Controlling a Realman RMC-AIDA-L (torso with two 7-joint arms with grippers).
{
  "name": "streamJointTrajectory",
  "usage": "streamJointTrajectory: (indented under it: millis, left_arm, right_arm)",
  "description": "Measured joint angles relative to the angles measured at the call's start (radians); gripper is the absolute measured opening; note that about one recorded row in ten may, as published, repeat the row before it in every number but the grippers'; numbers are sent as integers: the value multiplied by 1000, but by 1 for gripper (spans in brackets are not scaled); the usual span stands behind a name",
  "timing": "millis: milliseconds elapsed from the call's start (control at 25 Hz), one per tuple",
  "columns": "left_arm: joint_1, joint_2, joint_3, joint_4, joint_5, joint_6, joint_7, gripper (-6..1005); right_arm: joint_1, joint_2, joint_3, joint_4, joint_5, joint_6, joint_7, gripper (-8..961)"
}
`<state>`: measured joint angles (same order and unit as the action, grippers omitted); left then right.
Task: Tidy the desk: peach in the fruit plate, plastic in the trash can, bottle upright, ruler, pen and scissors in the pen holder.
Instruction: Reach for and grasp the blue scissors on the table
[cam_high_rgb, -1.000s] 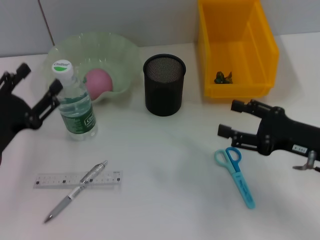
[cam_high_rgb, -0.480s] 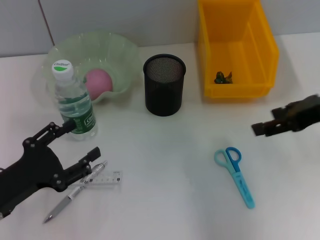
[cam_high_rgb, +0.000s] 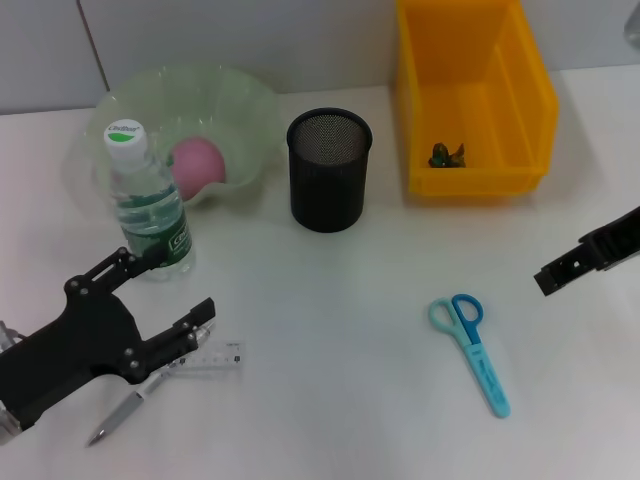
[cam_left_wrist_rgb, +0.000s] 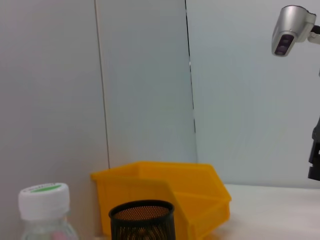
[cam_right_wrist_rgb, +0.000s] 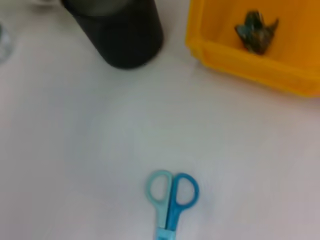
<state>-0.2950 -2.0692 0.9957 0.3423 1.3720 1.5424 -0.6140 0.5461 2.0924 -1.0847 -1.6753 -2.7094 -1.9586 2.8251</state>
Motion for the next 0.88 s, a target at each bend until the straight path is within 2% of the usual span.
streamJointTrajectory:
  millis: [200,360,600,880]
  left_arm:
    - [-8,2,7,-9,1,-11,0,786]
    - [-12,1,19,-8,1,-15,-2,786]
    - [-12,1,19,-8,1,-16,-3,786]
    - [-14,3,20,-5,1,-19,0,786]
  right_arm:
    - [-22,-4,-96,76,52,77,113,830]
    - [-24,-1,-108,80,60,93,133,830]
    - [48,-1,-85,255,67,132,137,827]
    - [113,0,-106,332,63,153,137,822]
